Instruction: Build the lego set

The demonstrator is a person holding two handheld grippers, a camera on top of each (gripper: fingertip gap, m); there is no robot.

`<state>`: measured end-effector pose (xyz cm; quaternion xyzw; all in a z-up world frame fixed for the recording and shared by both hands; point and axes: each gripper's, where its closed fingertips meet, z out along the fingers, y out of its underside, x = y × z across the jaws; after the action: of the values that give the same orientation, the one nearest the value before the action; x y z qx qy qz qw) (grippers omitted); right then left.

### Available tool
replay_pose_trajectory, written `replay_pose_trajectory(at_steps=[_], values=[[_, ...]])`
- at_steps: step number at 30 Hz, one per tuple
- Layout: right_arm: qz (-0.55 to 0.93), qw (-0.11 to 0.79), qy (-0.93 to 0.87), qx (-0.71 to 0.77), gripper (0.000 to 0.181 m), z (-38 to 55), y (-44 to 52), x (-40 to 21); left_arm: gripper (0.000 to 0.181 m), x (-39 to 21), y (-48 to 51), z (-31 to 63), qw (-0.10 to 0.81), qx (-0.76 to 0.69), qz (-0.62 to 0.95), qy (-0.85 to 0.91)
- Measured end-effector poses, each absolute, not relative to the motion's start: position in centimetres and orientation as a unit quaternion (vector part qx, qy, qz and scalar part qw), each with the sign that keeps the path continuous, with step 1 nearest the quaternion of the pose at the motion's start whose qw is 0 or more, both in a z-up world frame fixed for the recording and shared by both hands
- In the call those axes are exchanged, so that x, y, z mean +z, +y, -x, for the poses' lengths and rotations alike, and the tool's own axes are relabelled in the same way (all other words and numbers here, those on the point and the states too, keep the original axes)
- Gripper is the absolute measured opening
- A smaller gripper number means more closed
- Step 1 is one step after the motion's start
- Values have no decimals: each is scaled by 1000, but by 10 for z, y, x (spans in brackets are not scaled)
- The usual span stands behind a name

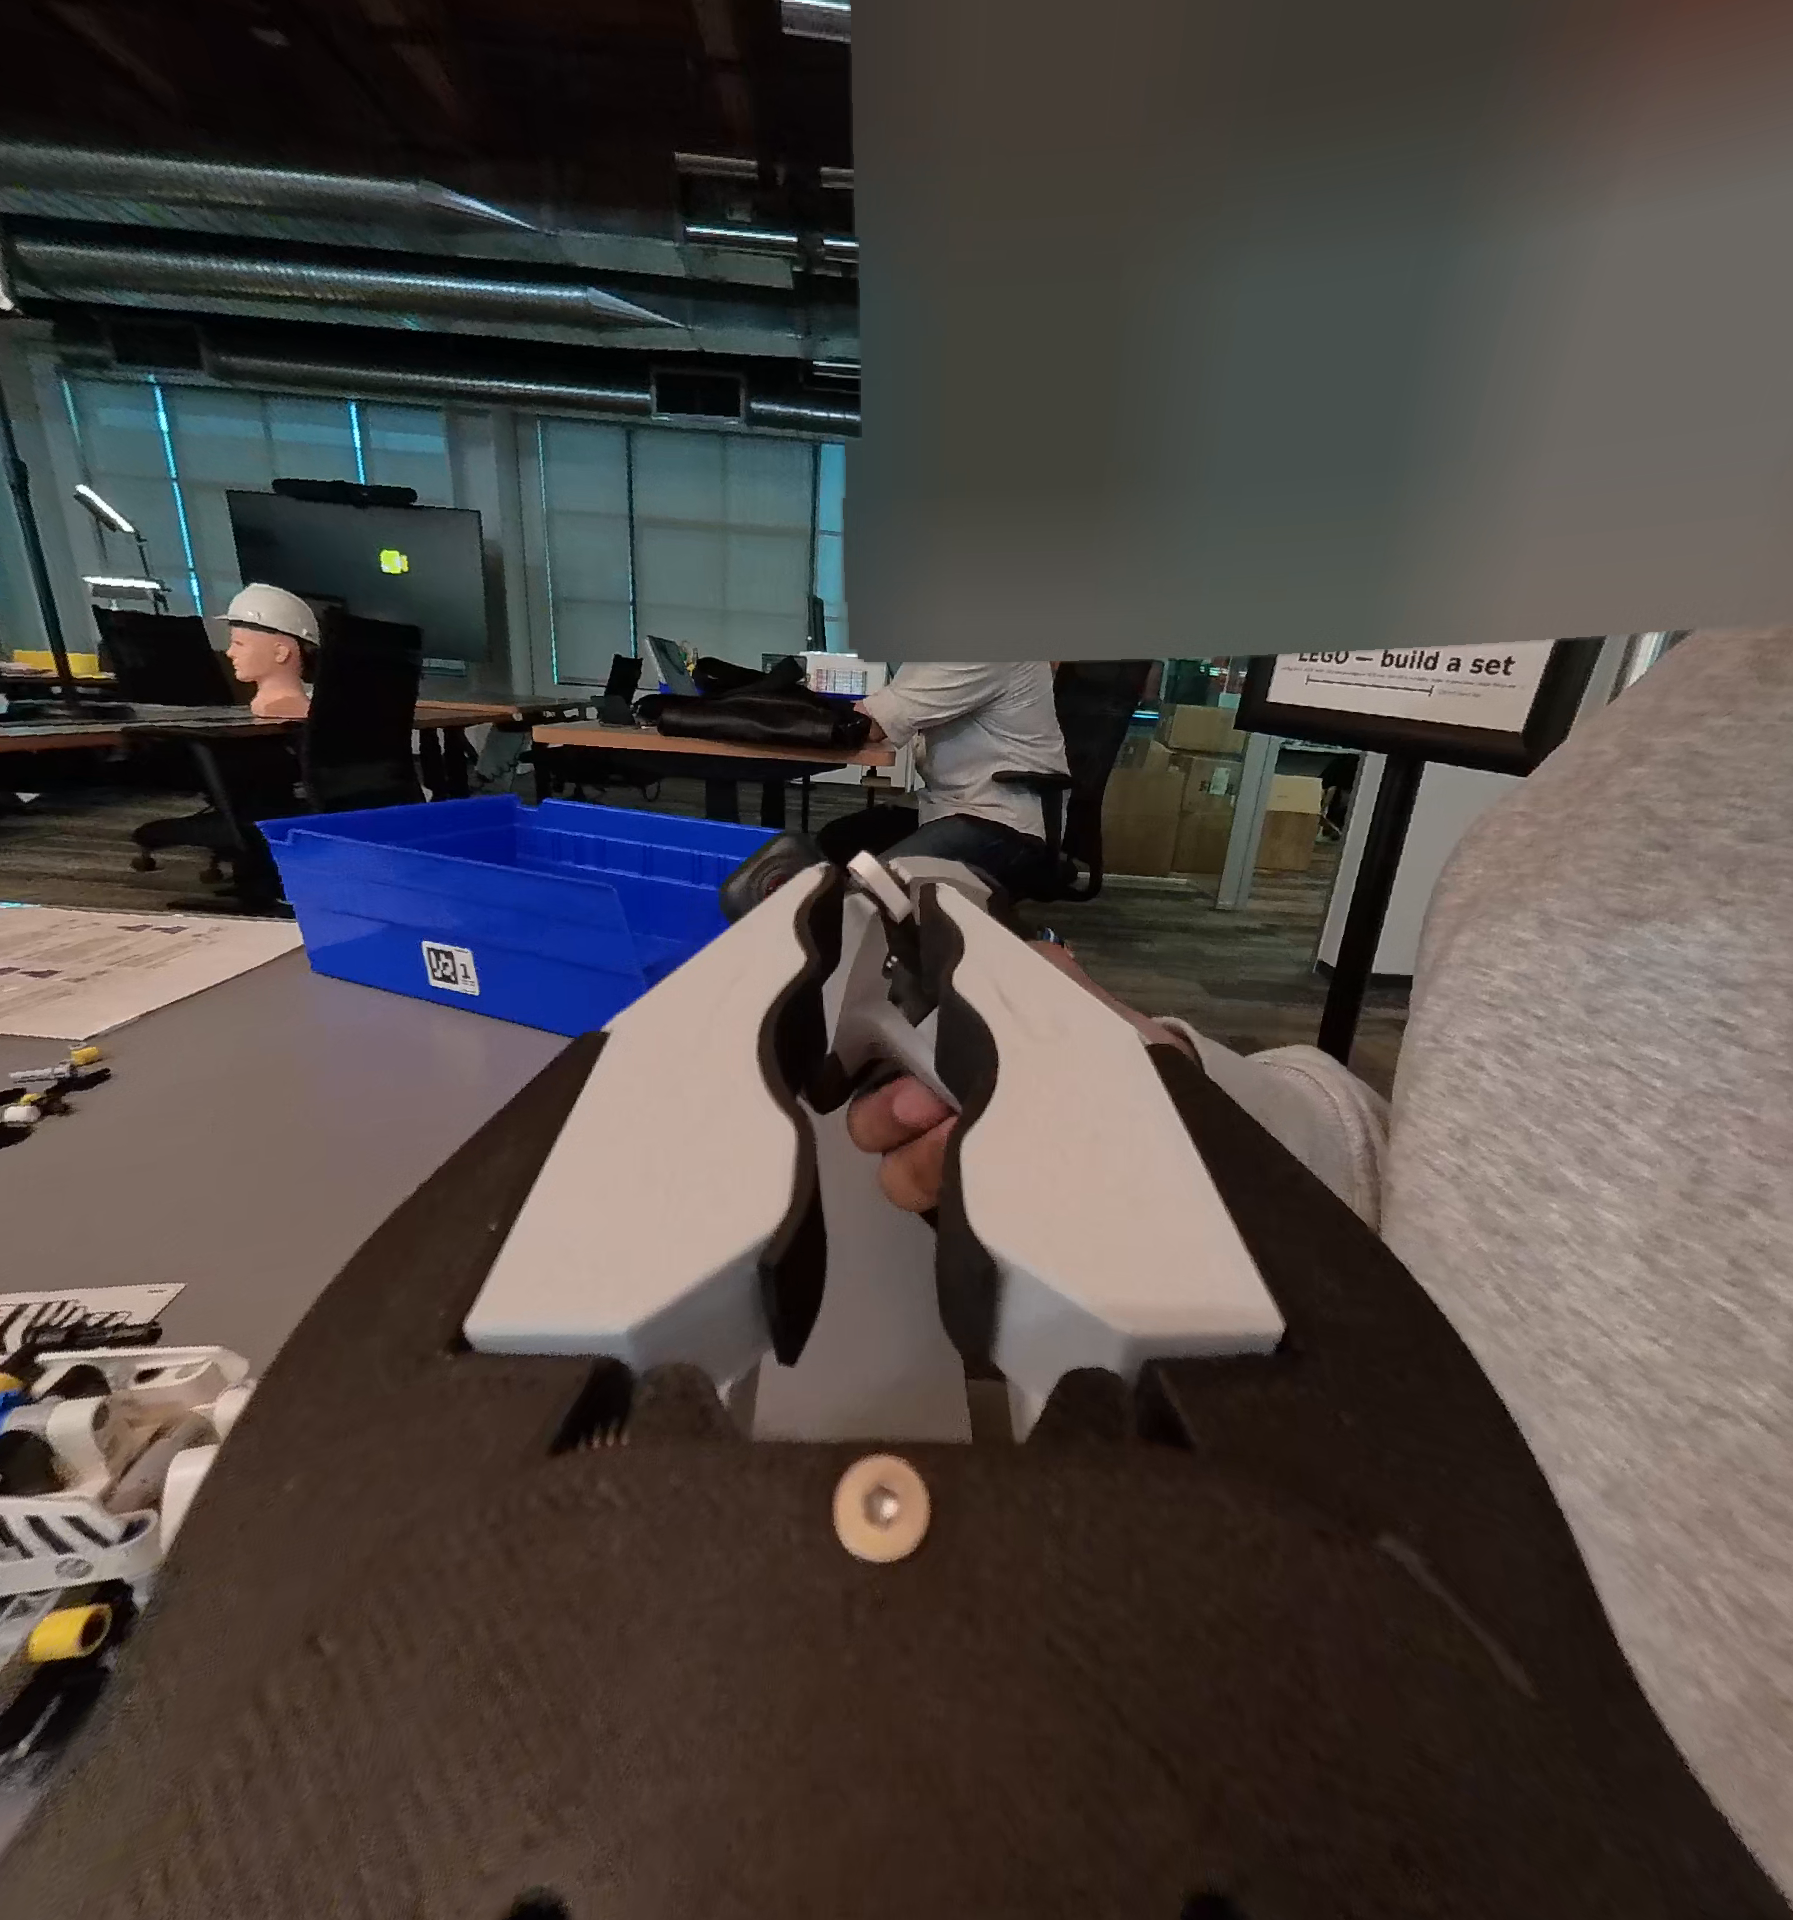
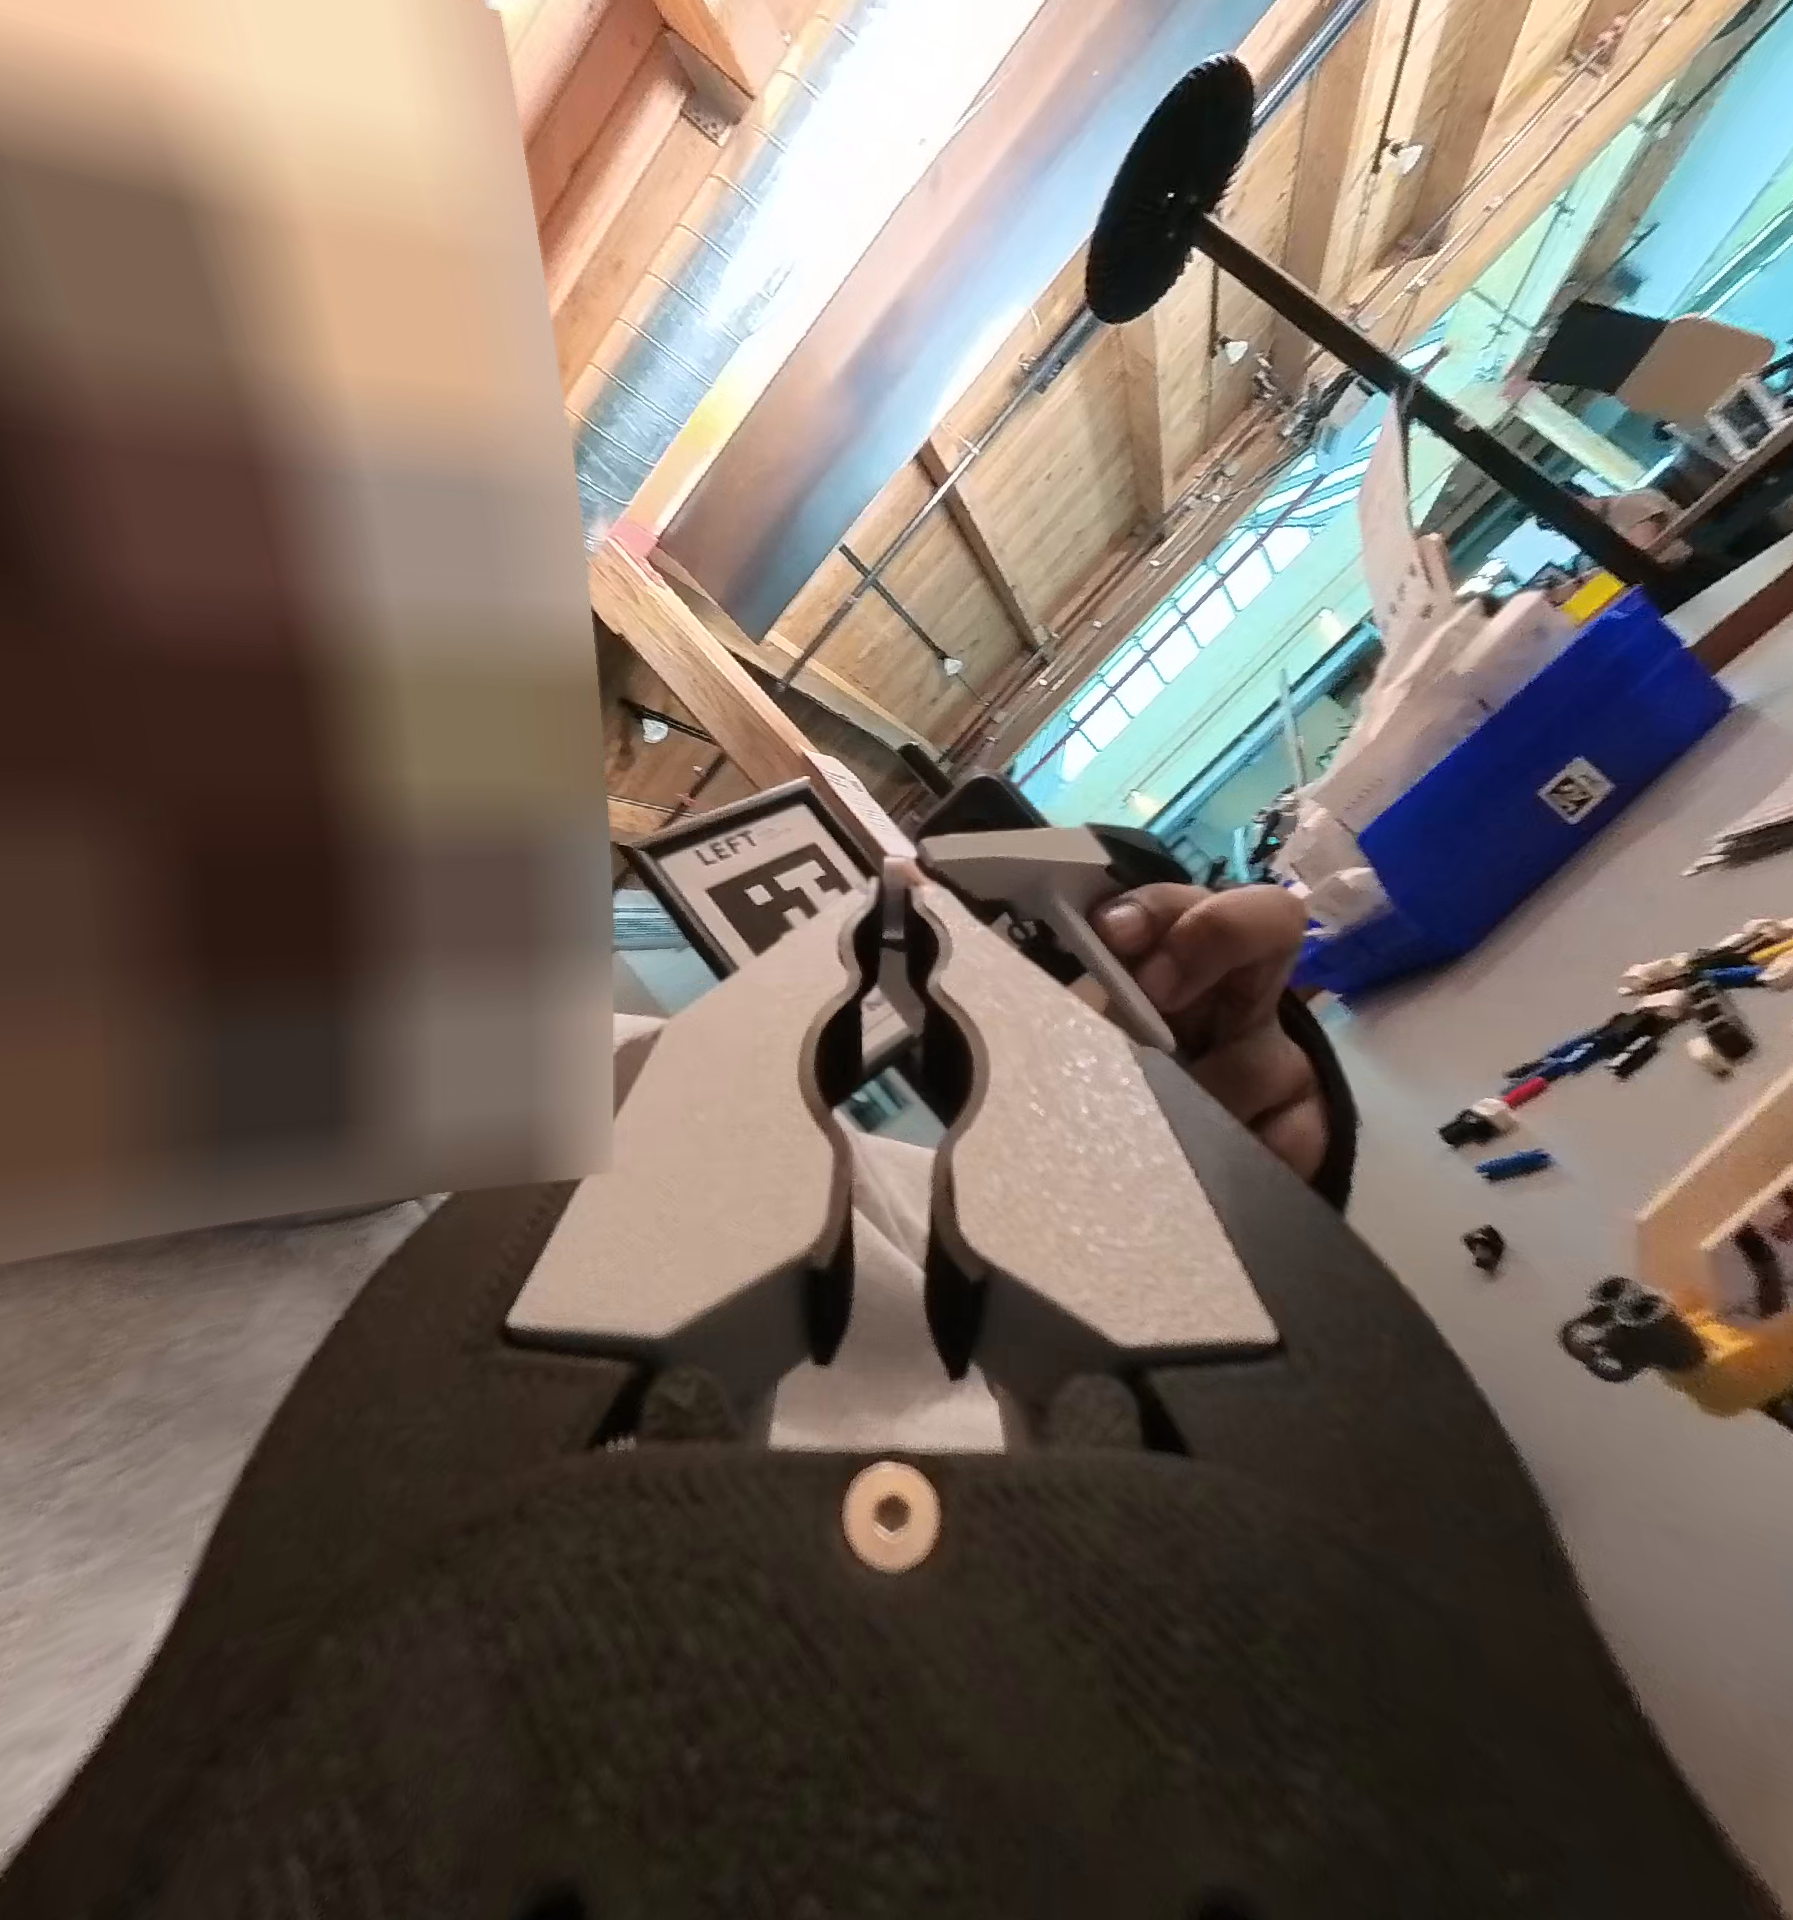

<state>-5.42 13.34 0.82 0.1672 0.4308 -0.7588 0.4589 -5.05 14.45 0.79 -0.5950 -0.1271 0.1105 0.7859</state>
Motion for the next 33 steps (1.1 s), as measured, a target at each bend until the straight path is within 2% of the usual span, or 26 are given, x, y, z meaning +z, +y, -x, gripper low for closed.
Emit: replay_pose_trajectory(at_steps=[4,7,11,14,22,25,29,33], values=[[-195,358,523,-748,0,69,142,-9,15,8,139,55,783,122,595,-134],[-245,165,670,-681,1,98,167,-47,15,7,135,59,775,141,600,-140],[-285,-105,810,-502,2,133,233,-97,15,-2,136,66,764,149,610,-151],[-282,-200,857,-382,2,139,263,-129,15,-9,140,68,759,140,616,-159],[-223,-270,904,-246,4,134,271,-166,15,-19,147,70,742,146,634,-160],[-220,-245,907,-262,10,128,264,-165,15,-21,148,71,742,141,635,-162],[-228,-160,908,-313,23,111,254,-161,13,-21,146,71,746,140,631,-164],[-256,-129,888,-360,24,112,258,-148,13,-22,145,72,745,137,632,-166]])
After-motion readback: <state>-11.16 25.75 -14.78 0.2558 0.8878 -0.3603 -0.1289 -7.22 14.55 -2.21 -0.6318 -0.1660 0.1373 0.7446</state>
